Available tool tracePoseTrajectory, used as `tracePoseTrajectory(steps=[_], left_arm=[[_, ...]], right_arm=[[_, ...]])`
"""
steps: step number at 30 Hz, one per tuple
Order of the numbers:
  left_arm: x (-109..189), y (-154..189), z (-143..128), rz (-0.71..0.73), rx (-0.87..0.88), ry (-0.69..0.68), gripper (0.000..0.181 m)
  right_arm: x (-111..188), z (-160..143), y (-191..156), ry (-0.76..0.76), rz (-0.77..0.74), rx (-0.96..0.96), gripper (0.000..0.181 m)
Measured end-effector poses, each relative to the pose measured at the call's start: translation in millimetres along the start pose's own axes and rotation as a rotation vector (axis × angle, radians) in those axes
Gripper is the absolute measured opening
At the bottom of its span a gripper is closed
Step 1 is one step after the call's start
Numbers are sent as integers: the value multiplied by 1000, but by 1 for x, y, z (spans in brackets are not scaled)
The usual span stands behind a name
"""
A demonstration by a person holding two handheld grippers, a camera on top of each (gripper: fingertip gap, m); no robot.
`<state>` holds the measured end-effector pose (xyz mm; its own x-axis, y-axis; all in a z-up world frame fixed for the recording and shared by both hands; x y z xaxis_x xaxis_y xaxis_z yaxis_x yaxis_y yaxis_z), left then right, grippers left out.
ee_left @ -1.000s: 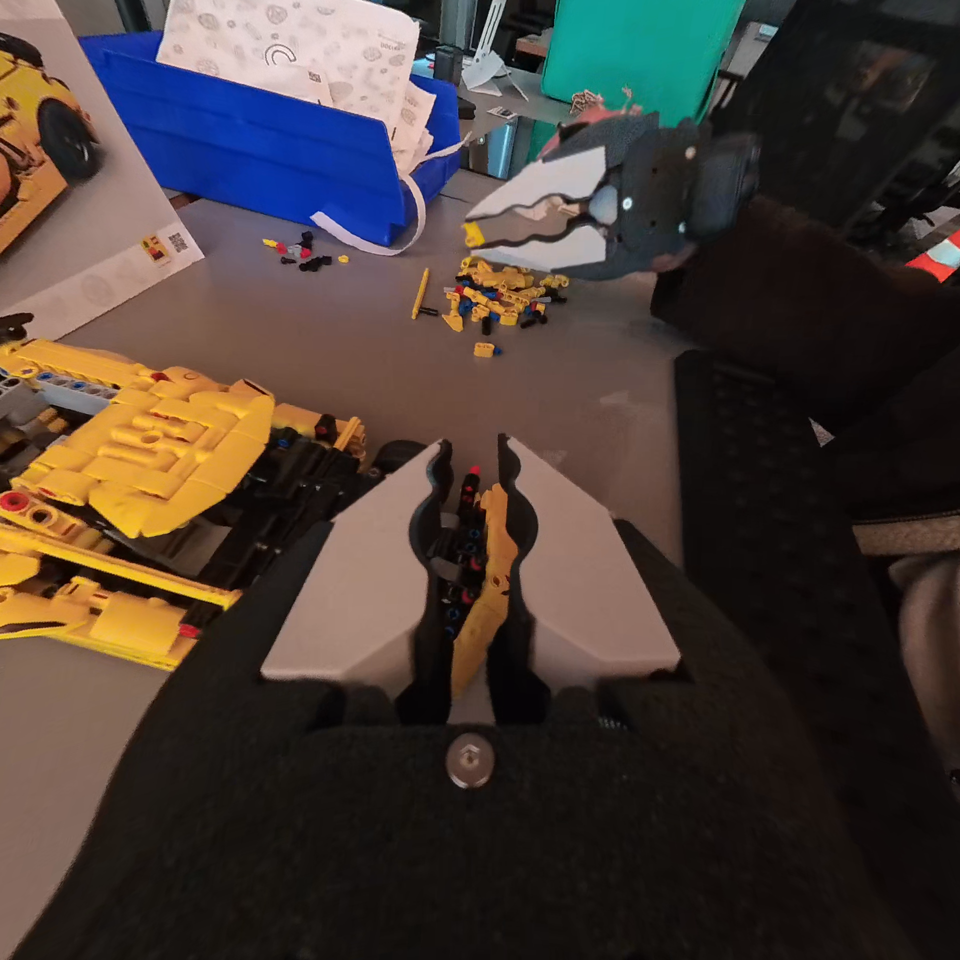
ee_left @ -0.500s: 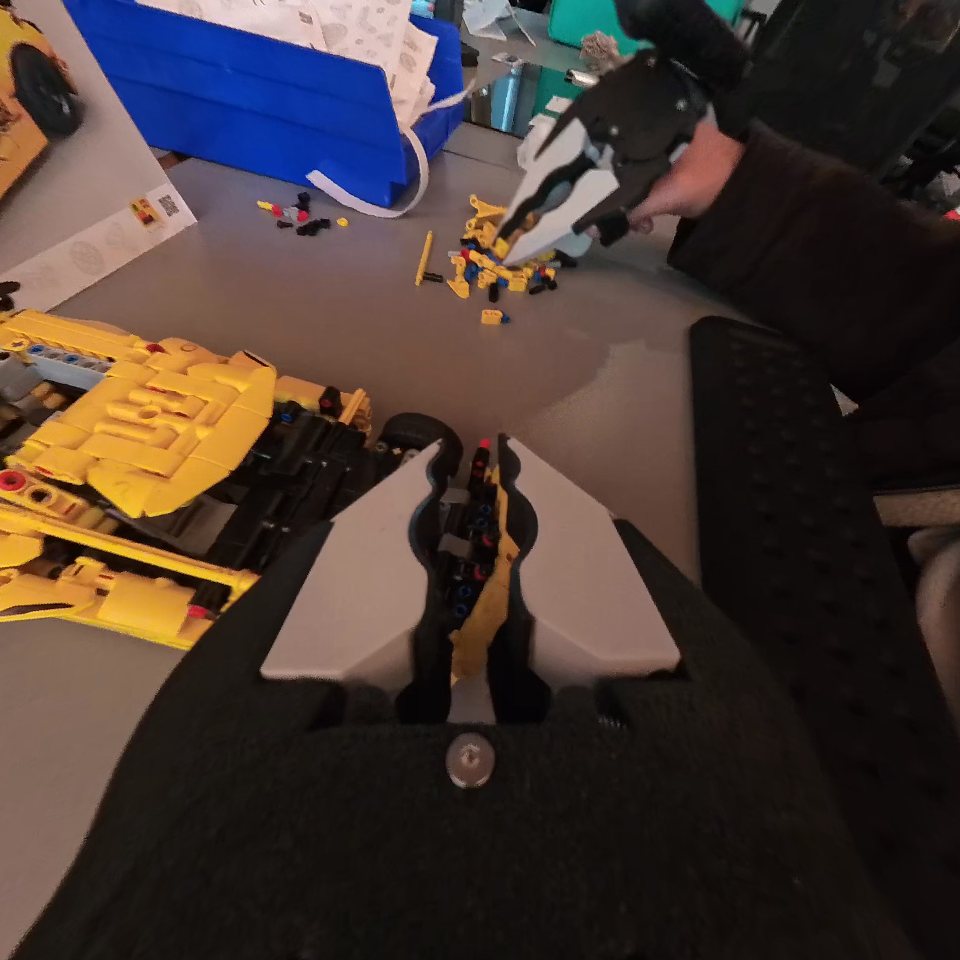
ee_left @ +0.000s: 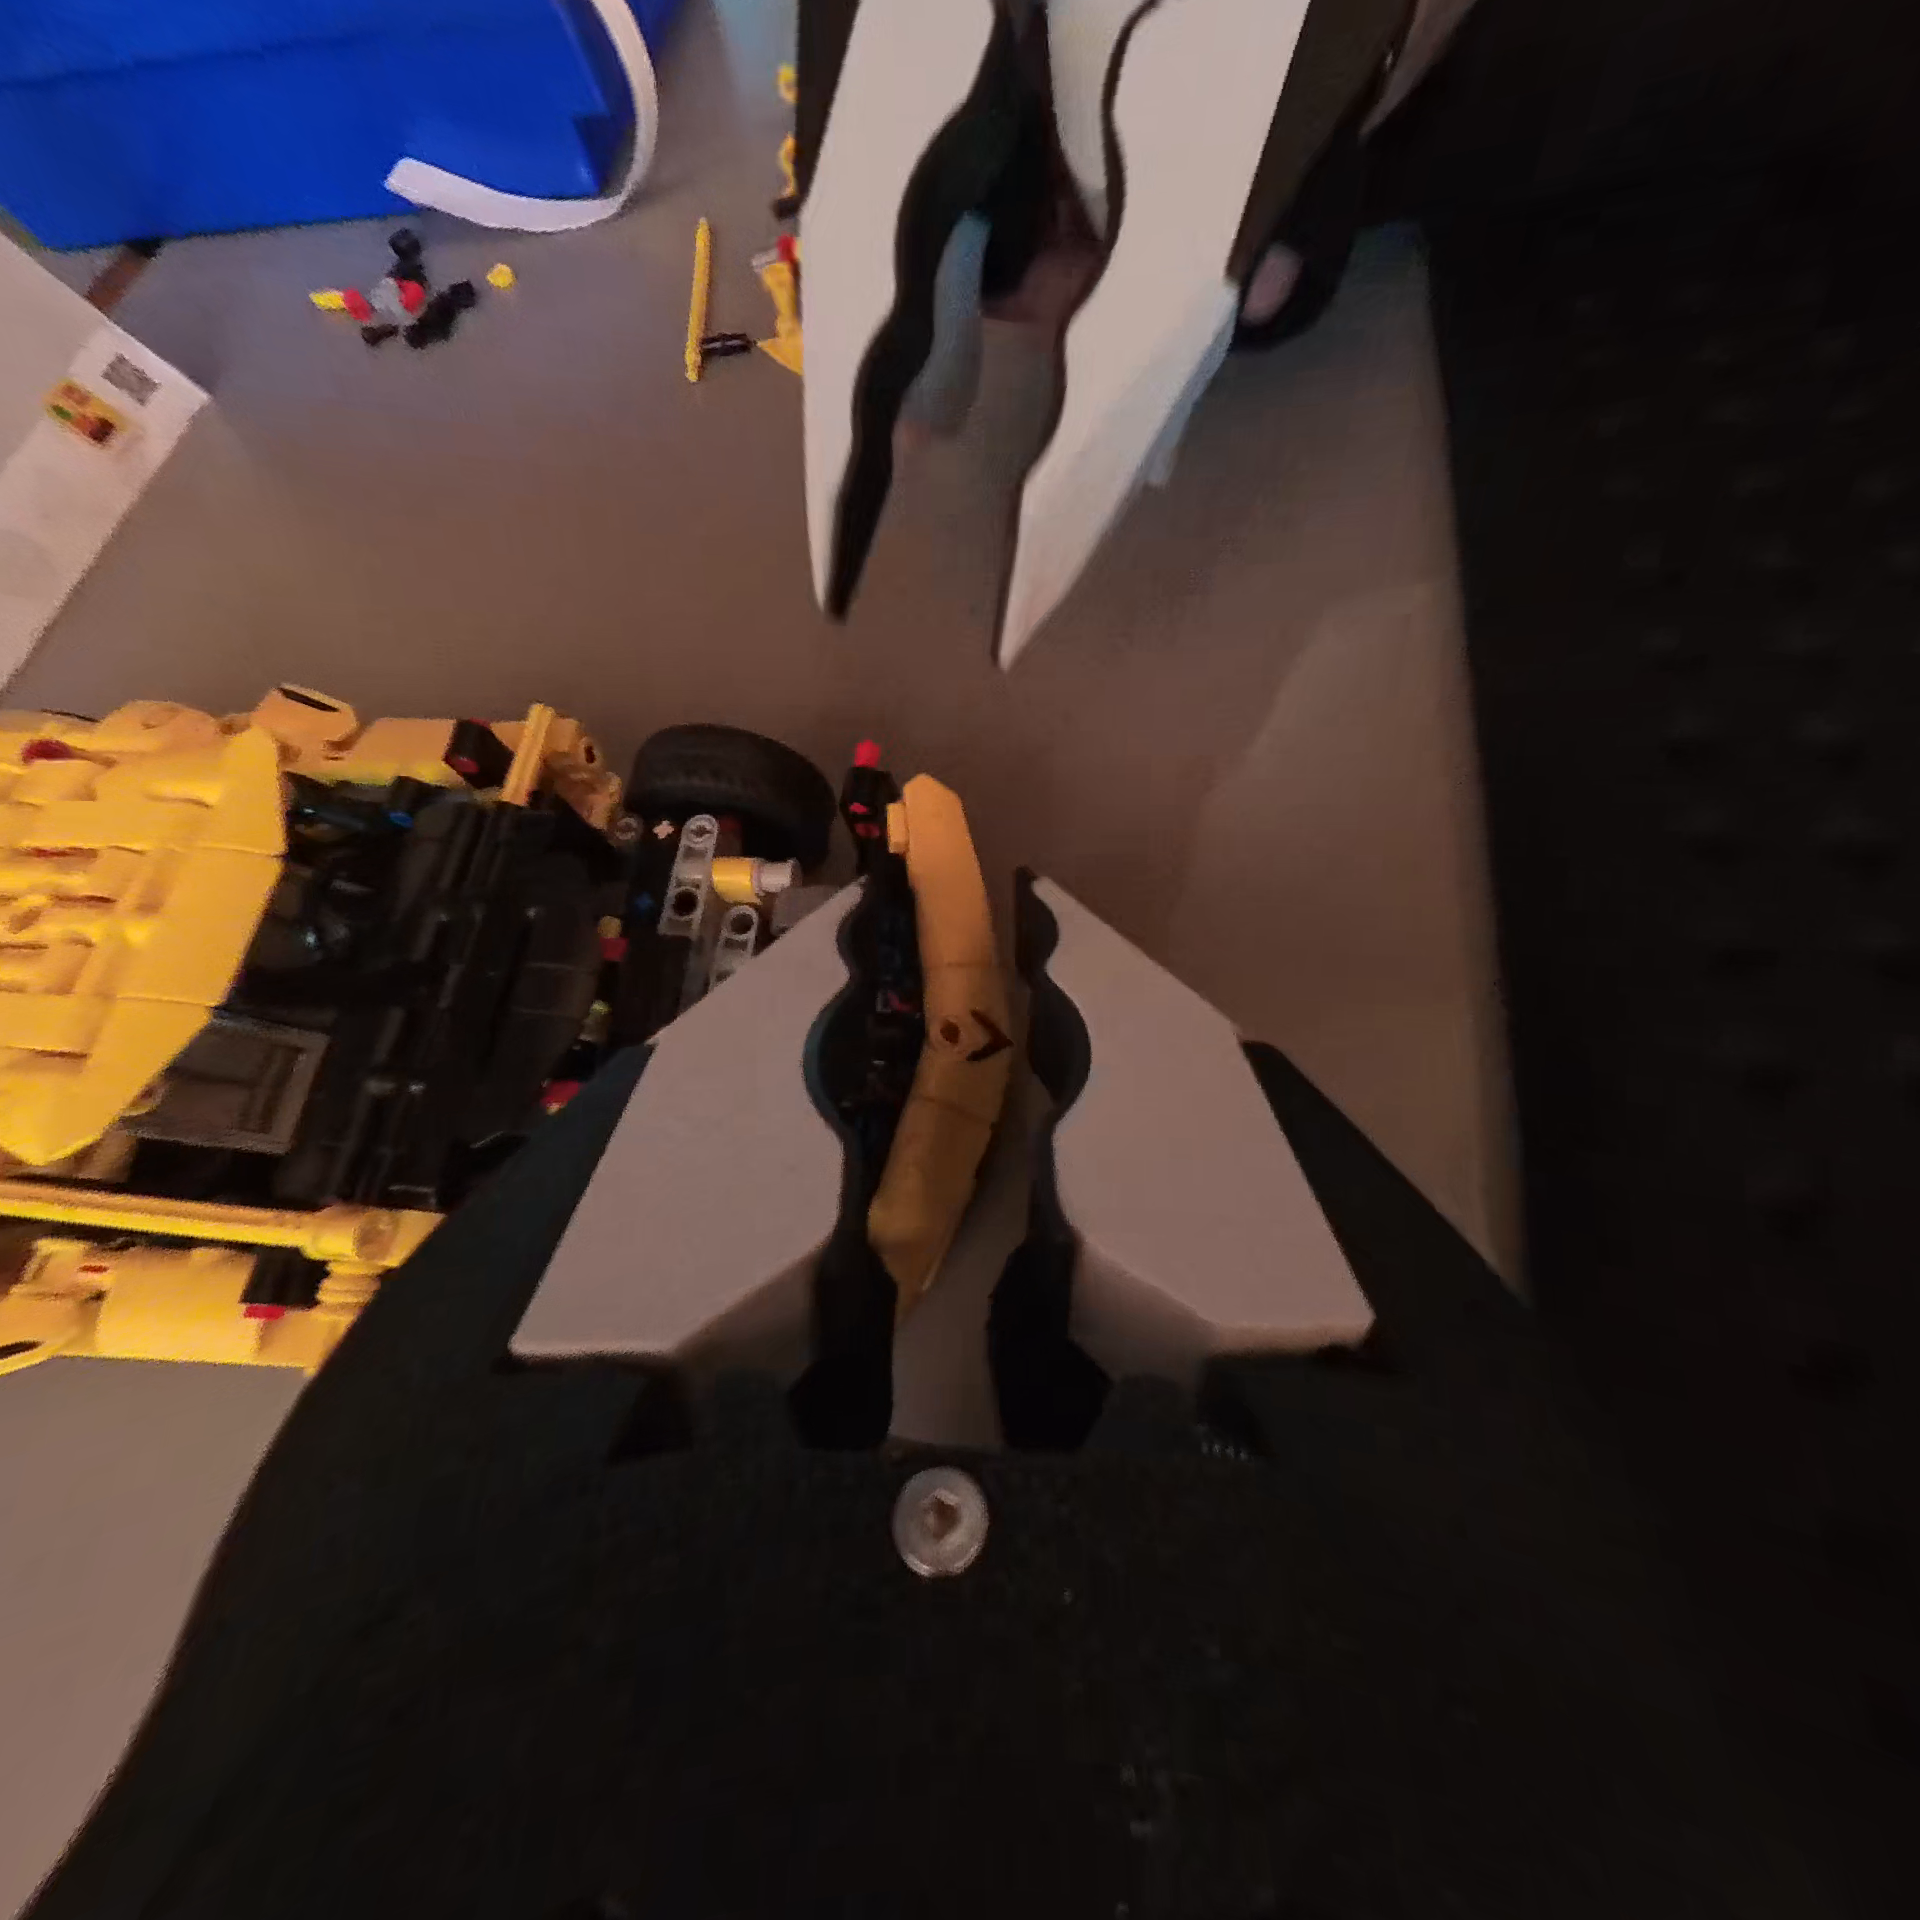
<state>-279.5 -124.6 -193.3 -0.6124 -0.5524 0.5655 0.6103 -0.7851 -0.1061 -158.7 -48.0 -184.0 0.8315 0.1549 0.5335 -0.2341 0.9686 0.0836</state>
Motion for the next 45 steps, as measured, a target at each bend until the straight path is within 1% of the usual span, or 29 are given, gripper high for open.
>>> tracePoseTrajectory(steps=[1,3,6,8,10,12,15,18,19,21,25,27,29,35,41,43,45], left_arm=[[0,0,0,11,-8,0,20],[0,-1,0,4,-1,-3,20],[1,-1,0,-6,8,-1,20],[1,-1,0,-10,13,2,20],[1,-1,-1,-16,22,6,20],[1,-1,0,-19,23,5,20],[1,-1,-1,-17,18,6,20],[1,-1,-1,-22,24,8,20],[1,-1,-1,-23,24,8,20],[1,-1,-1,-25,26,10,20],[0,-1,-1,-24,25,12,19],[0,-1,-1,-26,27,13,19],[1,-1,-1,-27,29,14,20],[1,-1,-1,-30,27,11,20],[0,0,-1,-29,9,15,18],[2,-2,-3,-21,1,8,17],[2,-3,-3,-31,14,12,17]], right_arm=[[-7,2,0,-47,20,23,29],[-14,2,4,-105,10,62,23],[-20,4,6,-75,7,105,15],[-23,4,5,-55,48,100,7],[-24,2,6,-52,75,71,9],[-23,0,6,-48,115,38,14],[-19,-1,8,-21,129,12,13],[-22,-1,8,-3,146,-4,14],[-23,-1,8,-3,144,-5,13],[-22,-2,10,0,126,-5,4],[-22,-2,10,3,117,1,5],[-22,-3,9,-15,110,20,13],[-24,-5,7,-31,113,29,14],[-26,-5,9,-30,124,15,7],[-22,-7,9,-64,177,-10,7],[-13,-27,22,-231,95,16,8],[9,-24,32,-69,117,-106,6]])
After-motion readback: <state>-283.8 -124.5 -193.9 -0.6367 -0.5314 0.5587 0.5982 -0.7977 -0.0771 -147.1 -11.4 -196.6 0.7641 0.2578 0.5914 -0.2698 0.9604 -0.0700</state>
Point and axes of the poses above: each gripper's, where its closed fingertips meet, x back along the fingers, z out of its top, y = z × x across the jaws, the point moved 7 cm from there along x, back along the fingers, and after that the axes turned 2 degrees about x, right-handed, at the moved point
